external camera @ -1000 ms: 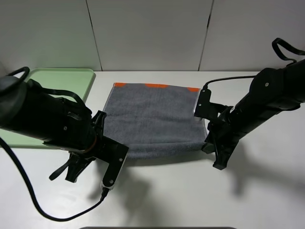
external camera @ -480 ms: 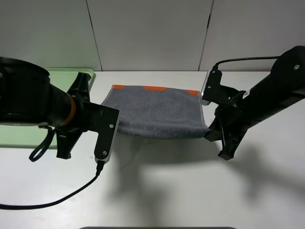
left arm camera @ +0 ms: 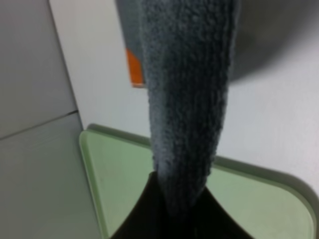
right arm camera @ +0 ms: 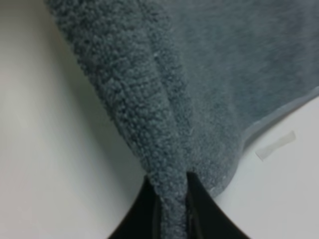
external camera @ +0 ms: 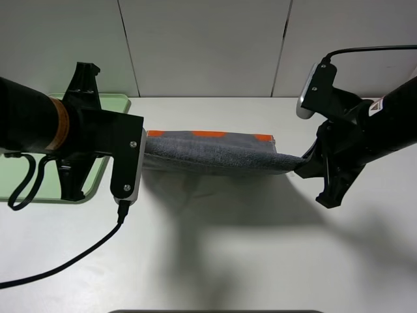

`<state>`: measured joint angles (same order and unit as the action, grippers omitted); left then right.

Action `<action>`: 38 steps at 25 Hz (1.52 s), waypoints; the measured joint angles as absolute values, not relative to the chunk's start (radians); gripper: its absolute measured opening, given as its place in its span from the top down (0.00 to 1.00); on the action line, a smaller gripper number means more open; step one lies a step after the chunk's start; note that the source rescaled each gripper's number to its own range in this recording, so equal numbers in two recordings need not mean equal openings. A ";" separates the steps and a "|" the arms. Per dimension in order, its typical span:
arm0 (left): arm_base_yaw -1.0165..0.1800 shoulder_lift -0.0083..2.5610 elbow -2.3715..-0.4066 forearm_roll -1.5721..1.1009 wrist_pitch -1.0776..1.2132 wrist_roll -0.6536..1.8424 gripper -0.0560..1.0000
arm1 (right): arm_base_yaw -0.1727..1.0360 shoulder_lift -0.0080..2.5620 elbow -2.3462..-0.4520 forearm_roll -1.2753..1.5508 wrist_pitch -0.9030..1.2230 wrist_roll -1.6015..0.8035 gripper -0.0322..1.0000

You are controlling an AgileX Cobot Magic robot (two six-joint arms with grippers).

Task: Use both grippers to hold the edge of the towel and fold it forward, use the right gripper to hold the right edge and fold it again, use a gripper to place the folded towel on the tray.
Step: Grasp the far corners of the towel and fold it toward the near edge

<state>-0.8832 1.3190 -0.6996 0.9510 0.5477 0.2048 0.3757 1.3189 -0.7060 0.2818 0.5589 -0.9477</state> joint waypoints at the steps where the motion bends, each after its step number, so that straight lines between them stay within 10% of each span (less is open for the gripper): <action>1: -0.896 1.312 -0.700 0.951 0.561 0.205 0.94 | 0.376 1.302 -0.706 0.277 0.567 -0.938 0.97; 21: -1.058 1.266 -0.707 0.904 0.723 0.073 0.95 | 0.376 1.107 -0.706 0.270 0.742 -0.834 0.97; 38: -0.863 1.298 -0.711 0.891 0.548 0.087 0.95 | 0.376 1.244 -0.712 0.240 0.623 -0.738 0.97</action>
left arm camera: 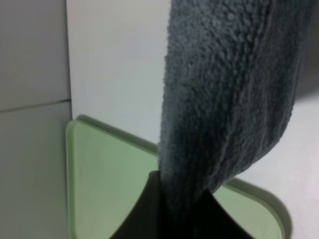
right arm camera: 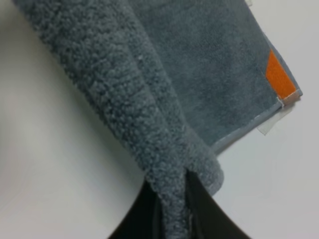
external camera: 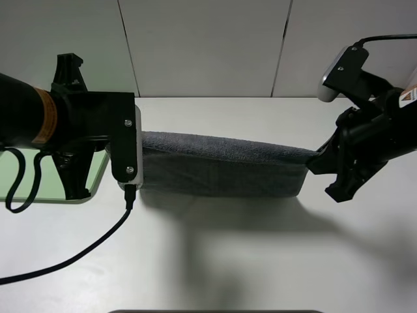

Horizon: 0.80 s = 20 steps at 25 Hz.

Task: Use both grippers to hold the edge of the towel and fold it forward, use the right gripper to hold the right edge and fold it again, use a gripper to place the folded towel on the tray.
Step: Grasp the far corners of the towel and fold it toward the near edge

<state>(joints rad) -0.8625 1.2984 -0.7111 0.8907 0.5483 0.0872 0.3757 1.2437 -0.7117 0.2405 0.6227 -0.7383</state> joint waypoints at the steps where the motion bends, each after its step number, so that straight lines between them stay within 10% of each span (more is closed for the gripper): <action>1: -0.849 1.322 -0.711 0.889 0.543 0.088 0.95 | 0.378 1.260 -0.712 0.240 0.607 -0.738 0.97; 20: -0.665 1.687 -0.847 0.897 0.421 0.118 0.95 | 0.384 1.504 -0.818 0.206 0.479 -0.735 0.97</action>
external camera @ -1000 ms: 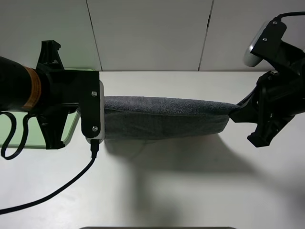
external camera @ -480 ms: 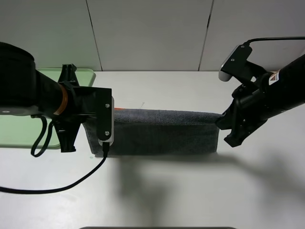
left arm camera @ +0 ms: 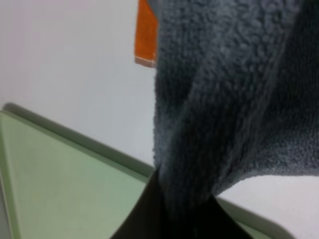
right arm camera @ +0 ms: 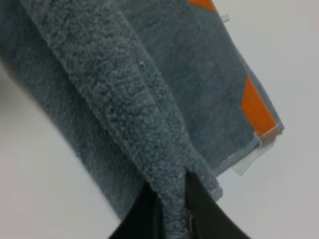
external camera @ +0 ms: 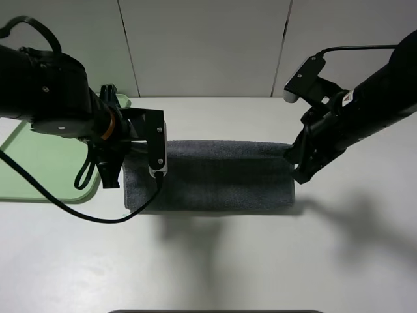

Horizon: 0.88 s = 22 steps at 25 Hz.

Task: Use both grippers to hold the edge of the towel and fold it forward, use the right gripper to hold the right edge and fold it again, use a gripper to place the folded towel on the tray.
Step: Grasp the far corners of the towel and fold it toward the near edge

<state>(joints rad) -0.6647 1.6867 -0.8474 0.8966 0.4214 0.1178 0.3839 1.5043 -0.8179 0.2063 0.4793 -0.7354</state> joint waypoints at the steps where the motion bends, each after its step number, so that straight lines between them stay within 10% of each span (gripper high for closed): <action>1: -0.661 1.693 -0.849 0.897 0.419 0.119 0.95 | 0.384 1.524 -0.831 0.204 0.479 -0.735 0.97; 22: -0.623 1.817 -0.937 0.952 0.367 0.120 0.95 | 0.325 1.659 -0.863 0.188 0.393 -0.721 0.97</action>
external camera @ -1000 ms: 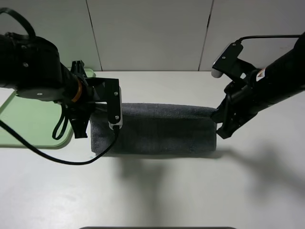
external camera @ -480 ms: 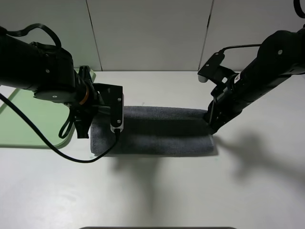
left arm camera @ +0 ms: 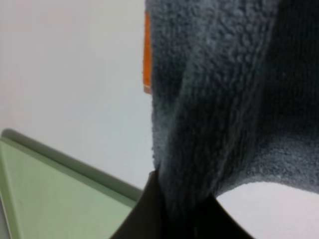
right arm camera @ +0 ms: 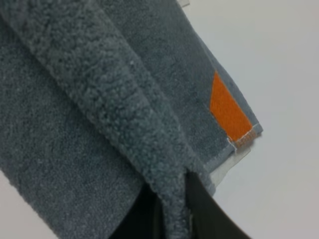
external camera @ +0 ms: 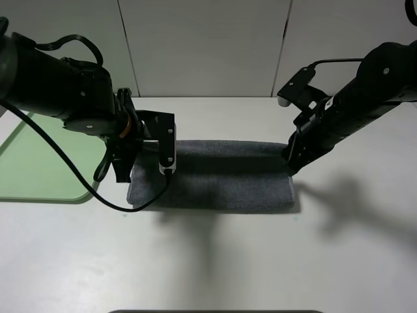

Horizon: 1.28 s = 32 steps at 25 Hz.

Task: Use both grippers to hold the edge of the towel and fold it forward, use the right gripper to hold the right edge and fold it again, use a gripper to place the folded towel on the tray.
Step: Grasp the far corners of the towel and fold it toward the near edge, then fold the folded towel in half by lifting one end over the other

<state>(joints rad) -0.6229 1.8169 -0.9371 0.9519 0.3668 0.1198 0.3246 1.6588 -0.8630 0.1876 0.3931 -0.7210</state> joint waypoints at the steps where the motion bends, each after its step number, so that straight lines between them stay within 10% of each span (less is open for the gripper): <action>1: -0.620 1.817 -0.937 0.952 0.365 0.120 0.95 | 0.325 1.659 -0.863 0.189 0.392 -0.721 0.97; 8: -0.617 1.817 -0.937 0.952 0.359 0.120 0.89 | 0.325 1.659 -0.863 0.191 0.389 -0.721 0.94; 13: -0.601 1.817 -0.936 0.957 0.437 0.102 0.36 | 0.315 1.659 -0.863 0.162 0.394 -0.716 0.21; 16: -0.601 1.817 -0.936 0.958 0.414 0.085 0.09 | 0.315 1.659 -0.863 0.160 0.394 -0.716 0.05; 32: -0.601 1.817 -0.936 0.958 0.411 0.081 0.00 | 0.315 1.659 -0.863 0.158 0.394 -0.712 0.00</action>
<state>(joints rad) -0.6012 1.8169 -0.9360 0.9585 0.4115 0.0814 0.3146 1.6588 -0.8630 0.1577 0.3943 -0.7123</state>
